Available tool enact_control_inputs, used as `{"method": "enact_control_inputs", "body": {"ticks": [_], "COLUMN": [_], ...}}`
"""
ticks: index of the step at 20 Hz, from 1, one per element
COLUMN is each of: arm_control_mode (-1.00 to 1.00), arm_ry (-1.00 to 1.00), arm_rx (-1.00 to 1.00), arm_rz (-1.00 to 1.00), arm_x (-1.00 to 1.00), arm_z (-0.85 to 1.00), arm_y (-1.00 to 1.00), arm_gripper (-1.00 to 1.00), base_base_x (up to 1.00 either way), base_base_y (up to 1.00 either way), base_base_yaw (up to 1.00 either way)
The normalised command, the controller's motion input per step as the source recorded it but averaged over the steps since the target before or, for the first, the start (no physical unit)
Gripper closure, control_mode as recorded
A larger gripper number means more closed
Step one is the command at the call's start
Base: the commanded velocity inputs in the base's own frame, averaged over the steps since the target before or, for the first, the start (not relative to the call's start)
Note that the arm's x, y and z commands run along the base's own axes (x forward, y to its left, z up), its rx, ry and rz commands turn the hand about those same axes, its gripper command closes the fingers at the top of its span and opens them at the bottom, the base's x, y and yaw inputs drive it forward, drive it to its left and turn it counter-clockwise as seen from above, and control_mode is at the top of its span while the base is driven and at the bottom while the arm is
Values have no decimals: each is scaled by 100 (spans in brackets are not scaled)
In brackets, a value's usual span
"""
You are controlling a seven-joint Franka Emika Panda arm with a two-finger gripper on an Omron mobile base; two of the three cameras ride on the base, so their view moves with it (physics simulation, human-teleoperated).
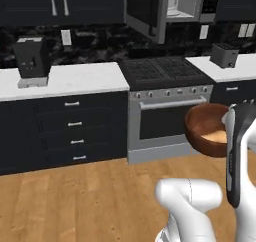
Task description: Pick the squash from the sink and place it in the bowl. Then pick the bowl and place it in the microwave. Then close the microwave door and press the start button.
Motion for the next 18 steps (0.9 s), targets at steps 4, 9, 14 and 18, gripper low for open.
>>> {"method": "enact_control_inputs", "body": {"ticks": [4,9,14,18], "arm_control_mode": [100,100,100,100], "arm_ry": [0,0,0,0], "arm_rx": [0,0,0,0], "arm_rz": [0,0,0,0], "arm_x": [0,0,0,0], "arm_z": [0,0,0,0], "arm_y": [0,0,0,0], "arm_gripper": [100,100,100,100], "base_base_x": [95,99,98,89], "base_base_y": [-75,-70,-28,-18], "base_base_yaw": [-26,-11,-3,5]}}
